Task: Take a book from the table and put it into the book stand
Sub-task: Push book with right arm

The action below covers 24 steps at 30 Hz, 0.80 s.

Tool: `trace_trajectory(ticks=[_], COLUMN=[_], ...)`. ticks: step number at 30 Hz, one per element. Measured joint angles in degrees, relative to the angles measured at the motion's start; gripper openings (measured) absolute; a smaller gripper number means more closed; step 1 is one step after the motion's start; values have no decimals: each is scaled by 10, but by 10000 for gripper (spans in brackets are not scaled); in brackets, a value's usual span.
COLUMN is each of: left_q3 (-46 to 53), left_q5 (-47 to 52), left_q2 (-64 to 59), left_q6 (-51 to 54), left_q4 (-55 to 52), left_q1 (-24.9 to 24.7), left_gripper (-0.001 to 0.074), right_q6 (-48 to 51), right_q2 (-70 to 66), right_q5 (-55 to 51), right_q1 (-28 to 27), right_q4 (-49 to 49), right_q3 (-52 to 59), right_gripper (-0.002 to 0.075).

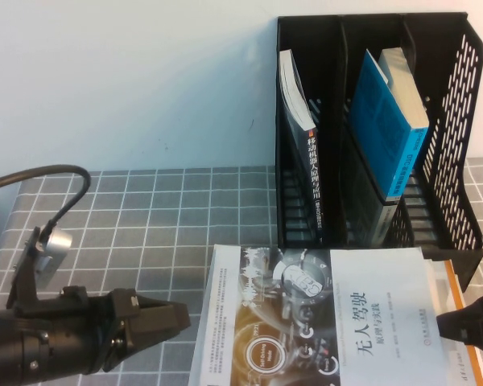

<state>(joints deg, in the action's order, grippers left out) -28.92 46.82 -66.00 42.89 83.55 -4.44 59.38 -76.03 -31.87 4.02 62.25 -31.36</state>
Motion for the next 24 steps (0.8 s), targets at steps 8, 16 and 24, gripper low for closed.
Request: trace_trajectory(ticks=[8, 16, 24], left_q3=[-4, -57, -118], left_q5=[-21, -8, 29], left_q2=[0, 0, -20], left_q6=[31, 21, -49], left_q4=[41, -16, -115], left_q1=[0, 0, 16], left_gripper=[253, 535, 556], right_q6=[15, 106, 135], right_q2=[-7, -70, -92], right_q5=[-18, -43, -58], right_q1=[0, 0, 0], right_q4=[23, 137, 166], right_q3=[0, -1, -5], right_gripper=[-3, -3, -3])
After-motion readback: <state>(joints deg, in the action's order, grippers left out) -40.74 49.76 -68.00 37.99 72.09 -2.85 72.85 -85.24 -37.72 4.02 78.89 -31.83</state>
